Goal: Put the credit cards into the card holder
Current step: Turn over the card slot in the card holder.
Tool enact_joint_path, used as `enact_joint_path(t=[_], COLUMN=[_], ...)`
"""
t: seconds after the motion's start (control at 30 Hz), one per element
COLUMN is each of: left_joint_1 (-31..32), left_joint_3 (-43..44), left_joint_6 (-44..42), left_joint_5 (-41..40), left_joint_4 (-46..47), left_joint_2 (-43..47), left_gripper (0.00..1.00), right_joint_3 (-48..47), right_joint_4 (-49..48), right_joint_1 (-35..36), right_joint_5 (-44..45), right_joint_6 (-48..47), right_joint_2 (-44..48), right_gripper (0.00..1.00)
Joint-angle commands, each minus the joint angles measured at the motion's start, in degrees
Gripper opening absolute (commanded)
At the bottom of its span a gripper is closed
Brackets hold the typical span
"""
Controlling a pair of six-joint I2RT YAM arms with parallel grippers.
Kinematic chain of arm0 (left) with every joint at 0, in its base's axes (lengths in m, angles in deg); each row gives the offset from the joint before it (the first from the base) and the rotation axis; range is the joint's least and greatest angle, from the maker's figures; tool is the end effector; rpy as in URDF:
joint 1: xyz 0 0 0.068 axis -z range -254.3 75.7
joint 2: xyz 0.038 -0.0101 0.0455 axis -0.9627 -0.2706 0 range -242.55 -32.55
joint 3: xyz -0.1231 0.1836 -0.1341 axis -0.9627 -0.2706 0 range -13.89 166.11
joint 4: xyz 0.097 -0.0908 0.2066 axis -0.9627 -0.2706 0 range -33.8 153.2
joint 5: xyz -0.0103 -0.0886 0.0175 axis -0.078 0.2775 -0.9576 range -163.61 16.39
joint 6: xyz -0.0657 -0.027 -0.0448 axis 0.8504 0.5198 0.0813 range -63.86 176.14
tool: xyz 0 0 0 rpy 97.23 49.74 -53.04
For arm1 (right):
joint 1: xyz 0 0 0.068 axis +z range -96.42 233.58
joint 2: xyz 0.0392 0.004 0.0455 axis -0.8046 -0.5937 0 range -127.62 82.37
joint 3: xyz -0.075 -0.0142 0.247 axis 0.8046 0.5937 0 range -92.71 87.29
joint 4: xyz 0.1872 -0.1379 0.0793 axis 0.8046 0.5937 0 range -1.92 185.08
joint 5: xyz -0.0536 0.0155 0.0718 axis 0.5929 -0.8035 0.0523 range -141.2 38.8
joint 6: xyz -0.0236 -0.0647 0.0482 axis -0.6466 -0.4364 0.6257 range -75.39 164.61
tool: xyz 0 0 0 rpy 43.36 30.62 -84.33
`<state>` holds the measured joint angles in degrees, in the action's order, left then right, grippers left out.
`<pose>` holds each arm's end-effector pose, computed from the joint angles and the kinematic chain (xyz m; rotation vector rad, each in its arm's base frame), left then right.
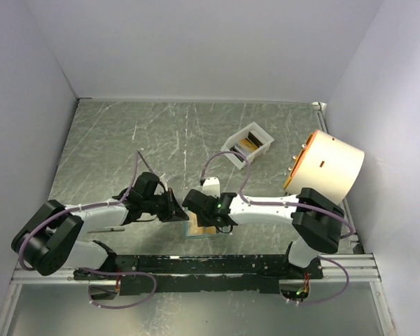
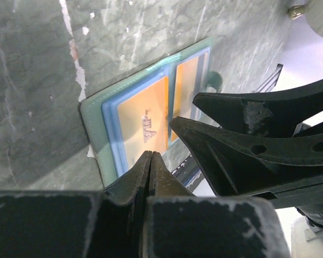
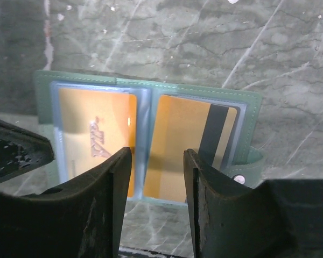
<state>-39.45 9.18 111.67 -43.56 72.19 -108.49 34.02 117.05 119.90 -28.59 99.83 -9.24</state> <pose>0.1793 -0.1698 0.1143 -0.1764 2.6418 -1.2924 0.1456 0.2614 0.1371 -0.1478 2.5995 0.2014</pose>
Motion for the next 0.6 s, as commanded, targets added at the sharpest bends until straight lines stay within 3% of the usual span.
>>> enact_joint_path(t=[0.0,0.2,0.57], left_joint_1=[0.45,0.43,0.48], left_joint_3=[-0.02,1.73,1.87], left_joint_6=[0.08,-2.10,-3.36], left_joint_5=[-0.64,-3.56,-6.26], left_joint_4=[2.81,-0.46,-1.98], left_joint_2=[-1.22,-2.99,-6.32], left_gripper=[0.07,0.08,0.07], right_joint_3=[-1.71,-3.22,-2.46], right_joint_4=[2.99,6.10,7.53], right_joint_1=[0.39,1.33,1.87], right_joint_5=[3.83,6.54,8.68], right_joint_6=[-1.13,-0.52,0.50], right_joint_2=[-3.21,-5.62,-5.13], right_gripper=[0.44,0.43,0.30])
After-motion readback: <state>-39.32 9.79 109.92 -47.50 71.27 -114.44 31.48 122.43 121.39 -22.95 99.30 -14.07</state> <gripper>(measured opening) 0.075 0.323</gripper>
